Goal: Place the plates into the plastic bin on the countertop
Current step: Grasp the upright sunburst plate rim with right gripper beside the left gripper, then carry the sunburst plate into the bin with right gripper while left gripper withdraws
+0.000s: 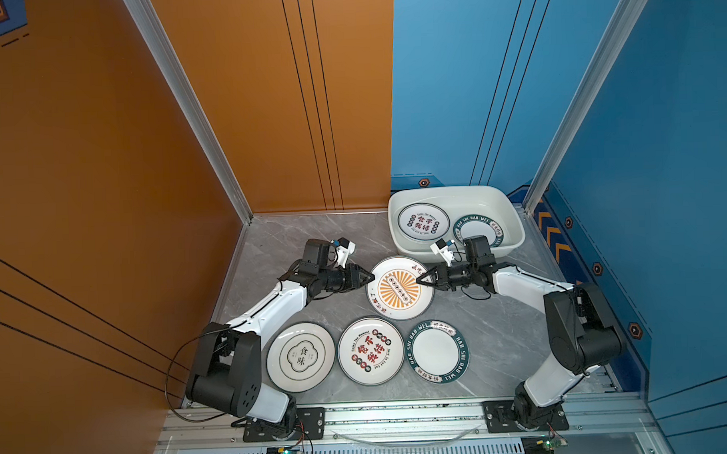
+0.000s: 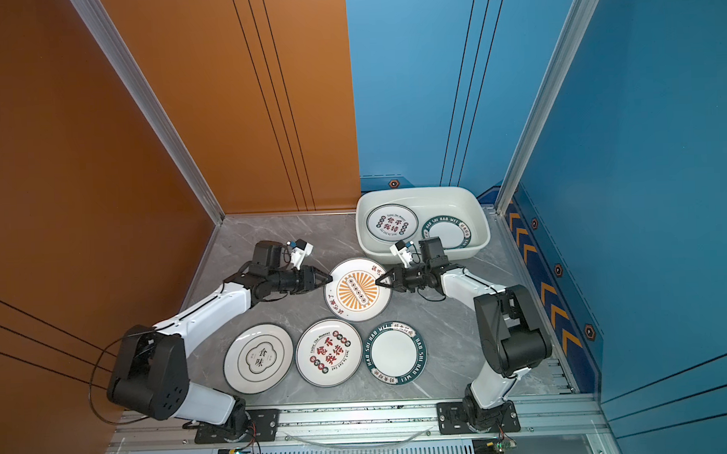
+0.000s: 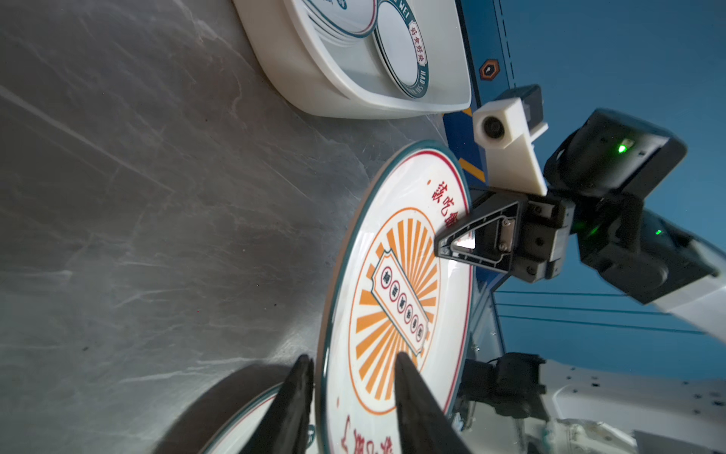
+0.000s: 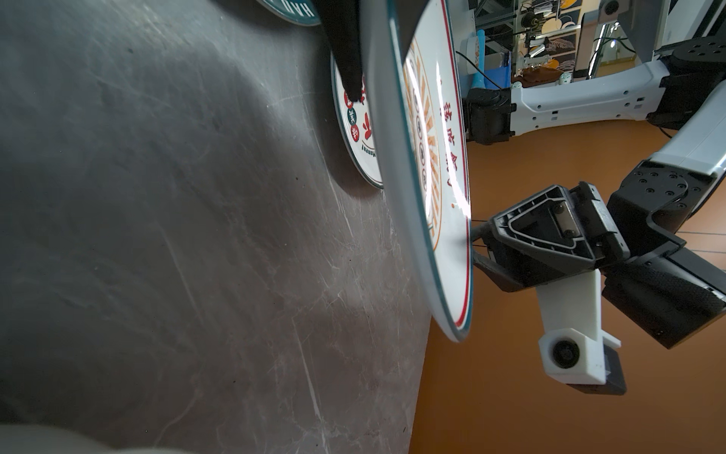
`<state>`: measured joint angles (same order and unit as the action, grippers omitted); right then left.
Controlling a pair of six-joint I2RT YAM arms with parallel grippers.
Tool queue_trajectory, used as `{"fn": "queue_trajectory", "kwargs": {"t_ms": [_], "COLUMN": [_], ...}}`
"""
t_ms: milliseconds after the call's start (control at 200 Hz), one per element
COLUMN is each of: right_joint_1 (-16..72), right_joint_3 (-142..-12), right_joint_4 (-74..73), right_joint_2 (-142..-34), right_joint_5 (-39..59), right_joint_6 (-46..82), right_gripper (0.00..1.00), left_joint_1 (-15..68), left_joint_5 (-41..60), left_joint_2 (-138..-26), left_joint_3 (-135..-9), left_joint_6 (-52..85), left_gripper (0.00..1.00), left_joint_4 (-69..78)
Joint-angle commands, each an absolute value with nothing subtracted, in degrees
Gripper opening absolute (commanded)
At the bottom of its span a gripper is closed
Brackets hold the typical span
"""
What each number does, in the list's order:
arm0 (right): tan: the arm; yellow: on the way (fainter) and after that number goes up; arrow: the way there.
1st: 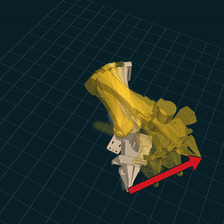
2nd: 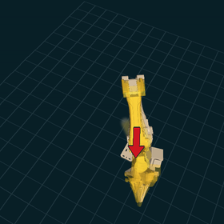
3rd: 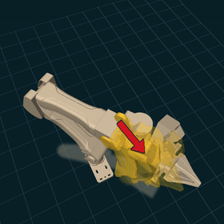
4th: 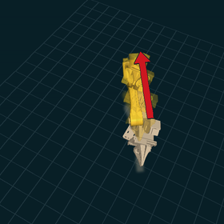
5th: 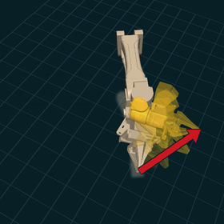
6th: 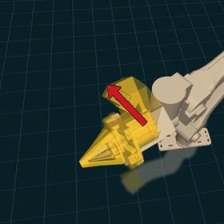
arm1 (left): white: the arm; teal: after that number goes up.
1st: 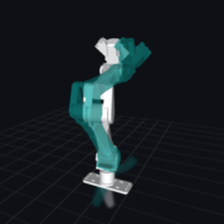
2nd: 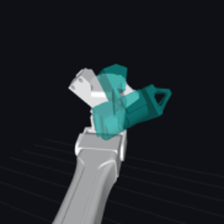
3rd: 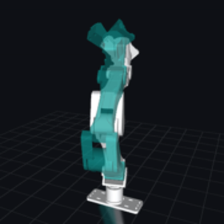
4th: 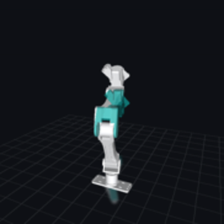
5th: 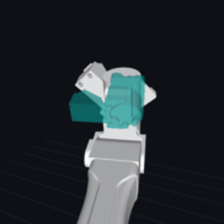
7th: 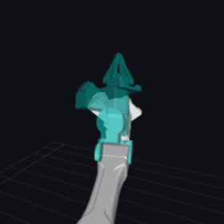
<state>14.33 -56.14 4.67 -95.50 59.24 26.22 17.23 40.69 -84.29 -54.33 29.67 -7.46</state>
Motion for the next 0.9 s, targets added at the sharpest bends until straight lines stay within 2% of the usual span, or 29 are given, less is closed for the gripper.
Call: {"fn": "queue_trajectory", "kwargs": {"t_ms": [0,85,130,145,170,365,521,896], "right_joint_1": [14.57,14.08,13.60,13.42,13.03,9.67,5.78,-0.10], "right_joint_3": [-61.12,-63.51,-64.81,-65.24,-65.95,-71.31,-77.57,-95.83], "right_joint_4": [12.79,14.97,15.86,16.10,16.33,16.53,16.70,17.90], "right_joint_2": [-93.61,-93.71,-93.96,-94.12,-94.25,-96.29,-99.94,-114.75], "right_joint_5": [58.42,57.44,56.77,56.51,56.23,53.83,48.27,35.74], "right_joint_6": [21.93,21.97,22.09,22.26,22.68,26.09,30.55,38.29], "right_gripper": [0.00,0.00,0.00,0.00,0.00,0.00,0.00,0.00], "left_joint_1": [17.05,16.96,16.94,16.89,16.88,15.43,12.31,7.83], "left_joint_5": [37.91,36.05,35.06,34.85,34.12,28.16,24.53,27.05], "left_joint_2": [-81.34,-79.56,-78.42,-78.07,-77.38,-71.56,-66.80,-65.65], "left_joint_3": [-53.26,-52.52,-51.97,-51.78,-51.36,-47.38,-42.64,-40.02], "left_joint_6": [27.61,27.18,27.03,26.99,26.99,28.89,32.16,33.84], "left_gripper": [0.55,0.72,0.85,0.93,1.00,0.98,0.98,0.98], "left_joint_4": [-9.26,-9.67,-9.75,-9.77,-9.79,-8.45,-5.30,-4.92]}}
